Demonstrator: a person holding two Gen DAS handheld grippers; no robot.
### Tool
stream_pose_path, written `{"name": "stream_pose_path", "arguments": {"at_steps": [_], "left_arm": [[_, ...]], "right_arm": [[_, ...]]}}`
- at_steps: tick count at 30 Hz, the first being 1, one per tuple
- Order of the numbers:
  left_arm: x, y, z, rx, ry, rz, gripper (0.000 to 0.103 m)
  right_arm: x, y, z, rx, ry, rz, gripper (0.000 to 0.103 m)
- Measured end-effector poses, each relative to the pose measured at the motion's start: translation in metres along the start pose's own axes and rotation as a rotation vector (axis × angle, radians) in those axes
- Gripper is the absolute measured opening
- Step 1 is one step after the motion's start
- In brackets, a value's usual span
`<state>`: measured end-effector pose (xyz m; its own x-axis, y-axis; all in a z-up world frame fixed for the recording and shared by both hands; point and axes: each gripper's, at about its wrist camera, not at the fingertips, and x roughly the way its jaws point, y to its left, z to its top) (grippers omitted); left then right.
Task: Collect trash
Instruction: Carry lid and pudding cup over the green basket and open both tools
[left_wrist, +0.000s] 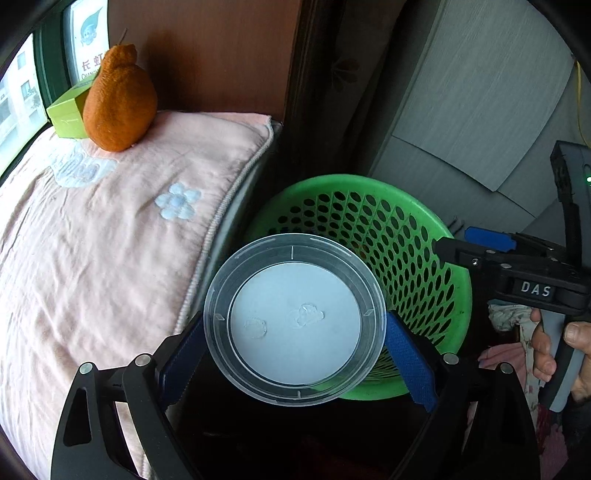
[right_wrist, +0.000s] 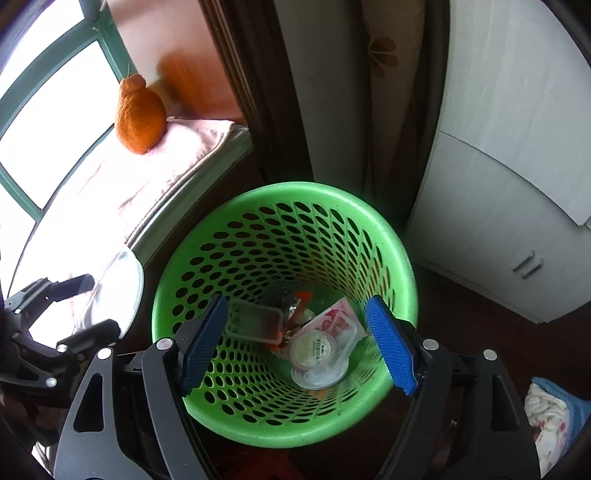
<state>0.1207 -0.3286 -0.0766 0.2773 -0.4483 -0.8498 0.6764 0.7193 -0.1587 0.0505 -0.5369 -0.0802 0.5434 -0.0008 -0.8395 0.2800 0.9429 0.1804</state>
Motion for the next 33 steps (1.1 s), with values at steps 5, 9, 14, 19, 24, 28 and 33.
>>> {"name": "stream_pose_path", "arguments": {"at_steps": [5, 9, 14, 19, 24, 28, 33], "left_arm": [[0.012, -0.011, 0.002, 0.005, 0.028, -0.021, 0.09], [0.016, -0.02, 0.003, 0.013, 0.043, -0.045, 0.09], [0.016, -0.031, 0.002, 0.045, 0.042, -0.037, 0.091], [0.013, -0.029, 0.001, 0.037, 0.037, -0.034, 0.091], [0.004, -0.023, -0.001, 0.019, 0.016, -0.041, 0.091], [-0.008, -0.013, -0.003, -0.006, -0.004, -0.034, 0.092], [-0.028, 0.005, -0.008, -0.032, -0.039, 0.014, 0.092]], "right_arm": [[-0.003, -0.008, -0.003, 0.027, -0.005, 0.005, 0.079], [-0.005, -0.013, -0.005, 0.043, -0.008, 0.007, 0.079], [-0.005, -0.015, -0.008, 0.061, -0.009, 0.014, 0.079], [-0.008, -0.014, -0.011, 0.069, -0.018, 0.024, 0.079], [-0.011, -0.01, -0.011, 0.067, -0.028, 0.032, 0.079], [-0.014, -0.003, -0.011, 0.059, -0.033, 0.04, 0.079], [-0.02, 0.011, -0.01, 0.04, -0.045, 0.058, 0.079]]}}
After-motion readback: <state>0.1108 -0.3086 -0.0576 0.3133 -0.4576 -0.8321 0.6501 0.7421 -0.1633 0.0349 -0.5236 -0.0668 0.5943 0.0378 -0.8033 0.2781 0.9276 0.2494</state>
